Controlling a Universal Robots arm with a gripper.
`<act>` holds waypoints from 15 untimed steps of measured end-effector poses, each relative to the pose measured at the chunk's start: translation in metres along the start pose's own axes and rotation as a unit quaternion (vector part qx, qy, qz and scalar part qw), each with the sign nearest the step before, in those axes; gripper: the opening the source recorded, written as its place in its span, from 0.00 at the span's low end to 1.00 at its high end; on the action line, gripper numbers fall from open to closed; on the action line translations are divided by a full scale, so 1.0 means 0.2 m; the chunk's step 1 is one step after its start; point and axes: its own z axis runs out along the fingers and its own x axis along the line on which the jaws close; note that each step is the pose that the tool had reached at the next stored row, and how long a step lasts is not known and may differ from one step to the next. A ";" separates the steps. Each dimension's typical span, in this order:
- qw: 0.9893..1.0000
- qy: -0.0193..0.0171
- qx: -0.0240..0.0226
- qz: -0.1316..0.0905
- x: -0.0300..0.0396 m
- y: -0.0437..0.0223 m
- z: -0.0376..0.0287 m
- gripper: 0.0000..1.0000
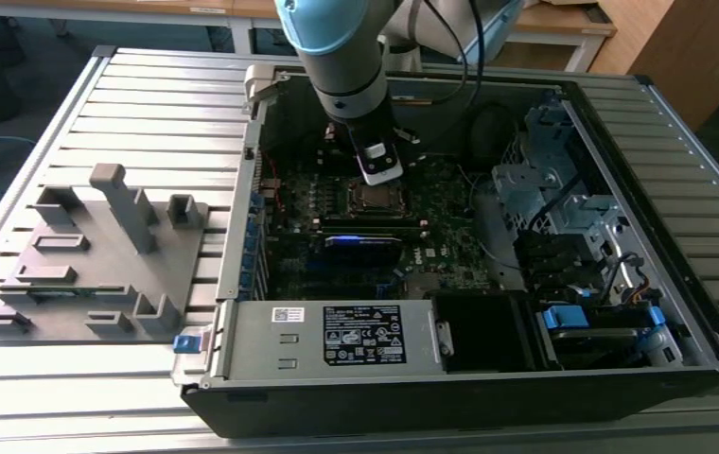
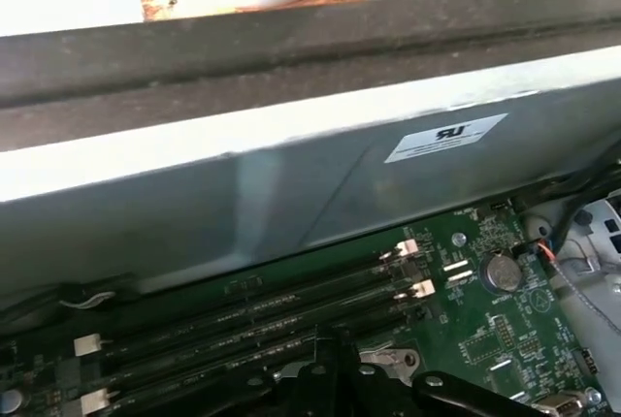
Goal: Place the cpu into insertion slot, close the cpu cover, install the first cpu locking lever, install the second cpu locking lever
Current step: 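Install the first cpu locking lever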
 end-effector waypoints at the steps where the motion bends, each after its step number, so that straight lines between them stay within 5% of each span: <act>1: 1.000 0.000 0.000 0.000 0.008 -0.002 -0.002 0.10; 7: 1.000 -0.002 -0.001 -0.001 0.063 -0.018 -0.014 0.10; 15: 1.000 -0.002 -0.001 0.000 0.067 -0.020 -0.010 0.10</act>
